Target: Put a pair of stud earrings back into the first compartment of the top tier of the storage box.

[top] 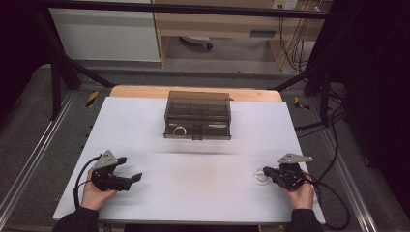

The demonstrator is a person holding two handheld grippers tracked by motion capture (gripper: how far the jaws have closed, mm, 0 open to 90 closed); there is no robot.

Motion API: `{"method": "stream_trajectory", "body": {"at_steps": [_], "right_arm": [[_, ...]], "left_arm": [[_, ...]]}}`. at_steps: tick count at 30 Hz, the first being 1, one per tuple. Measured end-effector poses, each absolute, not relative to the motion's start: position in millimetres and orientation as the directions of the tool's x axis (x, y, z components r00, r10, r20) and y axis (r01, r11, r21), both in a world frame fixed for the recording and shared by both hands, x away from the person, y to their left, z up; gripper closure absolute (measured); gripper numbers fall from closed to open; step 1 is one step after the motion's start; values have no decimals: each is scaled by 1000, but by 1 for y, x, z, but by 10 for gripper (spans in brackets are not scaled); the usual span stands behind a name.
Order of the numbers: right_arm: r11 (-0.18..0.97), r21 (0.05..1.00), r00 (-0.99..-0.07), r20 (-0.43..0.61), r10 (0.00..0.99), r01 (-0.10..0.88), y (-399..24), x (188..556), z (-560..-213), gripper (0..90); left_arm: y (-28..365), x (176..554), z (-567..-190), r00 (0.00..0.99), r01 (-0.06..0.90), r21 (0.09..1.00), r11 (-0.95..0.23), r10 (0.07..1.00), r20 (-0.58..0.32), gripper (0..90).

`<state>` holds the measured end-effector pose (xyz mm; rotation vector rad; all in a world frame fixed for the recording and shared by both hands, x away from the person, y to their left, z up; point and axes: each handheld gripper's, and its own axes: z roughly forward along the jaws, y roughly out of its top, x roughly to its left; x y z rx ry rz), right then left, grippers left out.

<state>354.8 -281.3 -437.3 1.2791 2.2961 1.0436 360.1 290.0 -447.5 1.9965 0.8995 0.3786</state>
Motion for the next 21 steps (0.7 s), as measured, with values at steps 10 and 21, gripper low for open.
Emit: {"method": "stream_trajectory", "body": {"at_steps": [10, 21], "right_arm": [[329, 745, -565, 78, 821, 580, -273, 354, -425, 868], [341, 770, -608, 75, 791, 539, -245, 357, -404, 869]], "left_arm": [[290, 360, -447, 689, 450, 825, -343, 721, -76, 72], [290, 360, -448, 689, 451, 824, -342, 721, -77, 72]]}}
